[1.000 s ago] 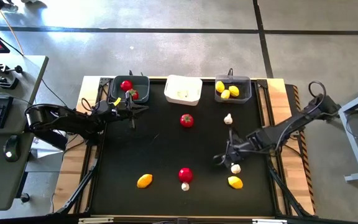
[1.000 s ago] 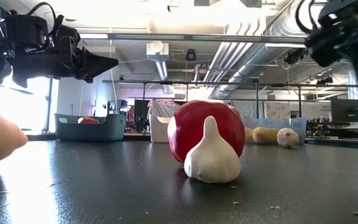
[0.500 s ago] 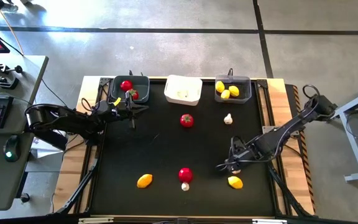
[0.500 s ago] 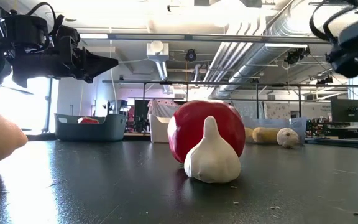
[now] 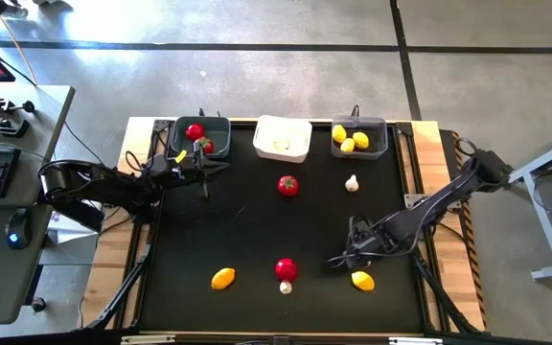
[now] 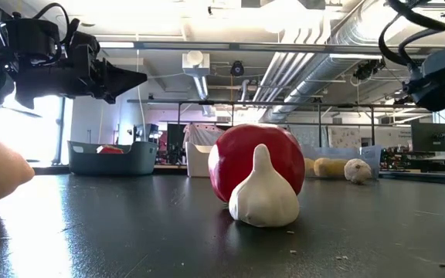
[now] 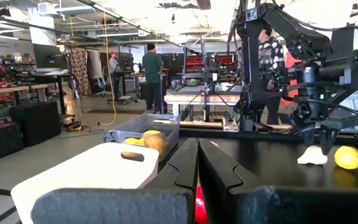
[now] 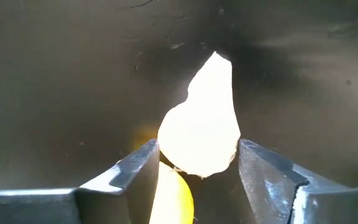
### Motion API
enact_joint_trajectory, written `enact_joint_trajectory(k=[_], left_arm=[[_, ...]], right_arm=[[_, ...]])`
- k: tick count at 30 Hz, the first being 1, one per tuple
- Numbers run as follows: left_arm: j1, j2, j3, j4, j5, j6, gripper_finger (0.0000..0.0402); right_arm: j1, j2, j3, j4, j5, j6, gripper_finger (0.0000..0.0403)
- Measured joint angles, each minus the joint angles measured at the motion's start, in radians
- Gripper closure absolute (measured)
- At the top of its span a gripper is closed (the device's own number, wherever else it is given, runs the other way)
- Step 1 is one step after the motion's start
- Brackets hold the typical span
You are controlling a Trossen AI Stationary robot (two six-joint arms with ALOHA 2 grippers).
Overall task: Sort produce into baskets
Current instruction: Put the bottom right white garlic into the white bin
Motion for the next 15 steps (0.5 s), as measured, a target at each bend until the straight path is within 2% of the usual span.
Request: enact_joint_trajectory(k=[5, 8, 15], left_arm=[[0.000, 0.000, 0.000, 0.000, 0.000, 0.000, 0.0402], [0.000, 0.000, 0.000, 0.000, 0.000, 0.000, 0.0402], [0.000, 0.000, 0.000, 0.000, 0.000, 0.000, 0.0401]], right_arm=[[-0.032, 0.016, 0.000, 0.013, -0.020, -0.056, 0.0216], [-0.063, 0.016, 0.001, 0.013, -0.020, -0.117, 0.0241], [-0.161, 0.016, 0.083, 0.000, -0.068, -0.407, 0.0312]])
